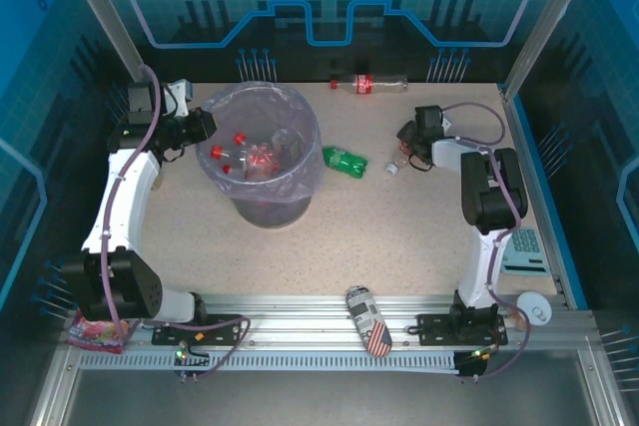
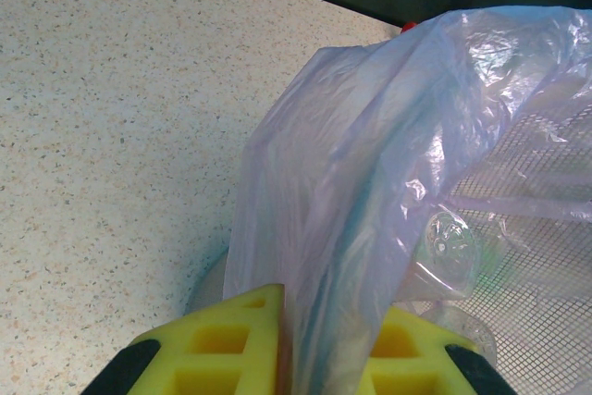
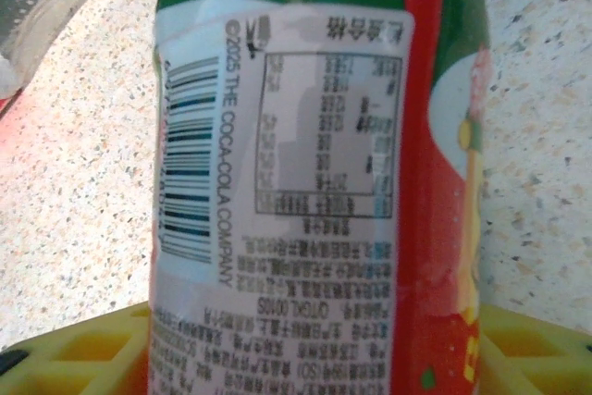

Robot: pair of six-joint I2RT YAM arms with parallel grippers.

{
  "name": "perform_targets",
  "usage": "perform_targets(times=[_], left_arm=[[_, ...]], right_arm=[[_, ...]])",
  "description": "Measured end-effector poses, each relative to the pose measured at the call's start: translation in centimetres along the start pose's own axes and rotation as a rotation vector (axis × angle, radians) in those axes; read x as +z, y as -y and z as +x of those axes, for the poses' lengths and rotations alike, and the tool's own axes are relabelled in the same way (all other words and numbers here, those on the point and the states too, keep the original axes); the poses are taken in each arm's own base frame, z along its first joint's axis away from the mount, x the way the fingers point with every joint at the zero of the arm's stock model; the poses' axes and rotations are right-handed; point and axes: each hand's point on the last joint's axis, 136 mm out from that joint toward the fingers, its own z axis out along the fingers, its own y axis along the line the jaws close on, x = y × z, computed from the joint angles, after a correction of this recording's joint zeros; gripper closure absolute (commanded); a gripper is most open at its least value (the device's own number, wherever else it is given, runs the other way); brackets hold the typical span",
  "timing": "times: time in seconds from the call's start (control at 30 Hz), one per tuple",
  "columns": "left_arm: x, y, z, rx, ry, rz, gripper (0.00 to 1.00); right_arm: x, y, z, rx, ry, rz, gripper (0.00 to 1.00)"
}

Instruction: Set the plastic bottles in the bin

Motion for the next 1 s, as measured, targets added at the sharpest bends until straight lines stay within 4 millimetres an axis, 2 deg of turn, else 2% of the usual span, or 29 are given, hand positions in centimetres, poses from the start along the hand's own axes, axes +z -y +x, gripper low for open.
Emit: perform_targets(times=[0.23,0.37,0.47,0.57,0.67,0.8,0.9,1.0], left_arm=[[0.0,-0.1,0.0,0.002,0.002,-0.007,1.0],[-0.2,-0.2,0.1,0.004,0.008,-0.016,1.0],[-0.2,-0.2,0.1,0.004,0.009,-0.017,1.0],[-0.3,-0.1,0.1,0.008,0.011,-0.016,1.0],[-0.3,0.2,0.2,0.023,0.011,-0.016,1.0],[-0.2,0.7,0.5,0.041,0.008,-0.012,1.0],[-0.2,1.3,0.7,0.052,0.002,-0.002,1.0],[-0.1,1.7,0.9,0.061,-0.003,0.006,1.0]], right_arm=[[-3.1,-1.6,-2.0,-0.046,0.027,-0.087,0.42],[-5.3,-2.4,-2.4,-0.073,0.025,-0.143,0.42],[-7.4,-3.5,-2.6,-0.098,0.014,-0.198,0.42],[-10.3,-5.2,-3.3,-0.13,0.018,-0.273,0.43],[-14.3,-7.6,-4.0,-0.161,0.034,-0.373,0.44],[-21.7,-11.9,-4.1,-0.193,0.085,-0.573,0.47],[-27.0,-15.3,-3.1,-0.235,0.104,-0.717,0.47],[-31.6,-19.4,-1.2,-0.304,0.096,-0.856,0.47]])
